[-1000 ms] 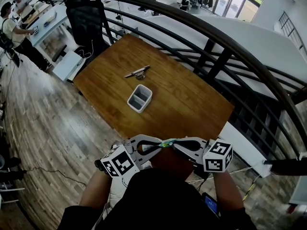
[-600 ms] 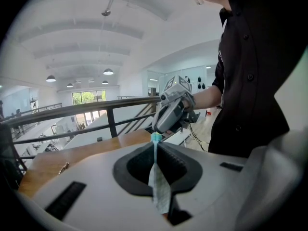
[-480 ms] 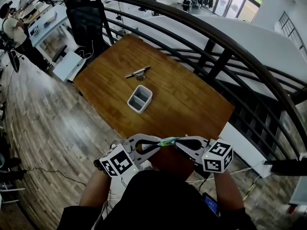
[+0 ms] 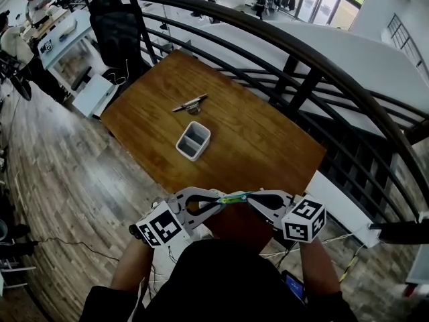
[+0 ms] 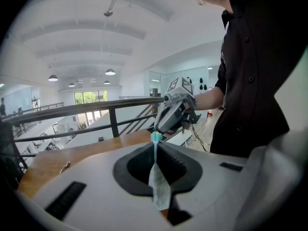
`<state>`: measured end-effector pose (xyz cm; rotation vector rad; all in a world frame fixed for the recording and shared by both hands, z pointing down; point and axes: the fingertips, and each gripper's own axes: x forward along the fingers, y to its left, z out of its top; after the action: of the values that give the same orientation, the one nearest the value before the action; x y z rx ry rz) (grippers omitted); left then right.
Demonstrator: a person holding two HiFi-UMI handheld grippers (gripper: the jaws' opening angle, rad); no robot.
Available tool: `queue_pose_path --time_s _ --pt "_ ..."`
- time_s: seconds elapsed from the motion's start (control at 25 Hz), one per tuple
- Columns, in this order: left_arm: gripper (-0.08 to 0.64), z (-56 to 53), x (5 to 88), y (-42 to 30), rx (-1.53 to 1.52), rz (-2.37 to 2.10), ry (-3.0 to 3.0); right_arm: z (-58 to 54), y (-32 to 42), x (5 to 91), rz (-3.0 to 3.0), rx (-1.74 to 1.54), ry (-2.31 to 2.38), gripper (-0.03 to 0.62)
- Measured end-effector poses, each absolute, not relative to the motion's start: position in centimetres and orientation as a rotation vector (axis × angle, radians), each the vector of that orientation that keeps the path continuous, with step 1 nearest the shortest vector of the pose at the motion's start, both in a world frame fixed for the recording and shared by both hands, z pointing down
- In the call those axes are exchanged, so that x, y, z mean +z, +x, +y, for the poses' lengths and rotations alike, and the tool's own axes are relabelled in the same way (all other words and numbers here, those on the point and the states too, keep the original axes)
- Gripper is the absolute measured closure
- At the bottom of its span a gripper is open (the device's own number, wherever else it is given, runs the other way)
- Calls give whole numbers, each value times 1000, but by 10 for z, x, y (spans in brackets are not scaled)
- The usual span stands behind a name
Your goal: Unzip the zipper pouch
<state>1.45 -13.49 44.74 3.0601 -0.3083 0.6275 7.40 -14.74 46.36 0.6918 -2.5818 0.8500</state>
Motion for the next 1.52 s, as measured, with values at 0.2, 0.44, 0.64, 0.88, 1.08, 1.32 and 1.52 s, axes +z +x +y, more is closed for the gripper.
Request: queue_pose_path --time_s 0.2,0.44,0.64,0.88,1.08,1.32,1.52 --pt "537 -141 441 14 583 -324 3056 -153 87 463 -2576 834 740 591" --pt "538 -146 442 18 593 -324 3063 -156 95 462 -2586 814 786 591" --pt "538 -147 442 26 587 -318 3068 -160 108 463 -2570 812 853 591" --pt "538 -153 437 29 600 -328 3089 -167 118 463 -2551 794 921 589" --pt "538 -160 433 27 568 -349 3076 -173 125 462 -2540 831 971 591" --pt "538 -162 432 26 545 -364 3059 -174 138 461 -2511 761 1042 591" --pt "538 -161 436 23 565 -380 3051 -176 140 466 -2482 703 1052 591"
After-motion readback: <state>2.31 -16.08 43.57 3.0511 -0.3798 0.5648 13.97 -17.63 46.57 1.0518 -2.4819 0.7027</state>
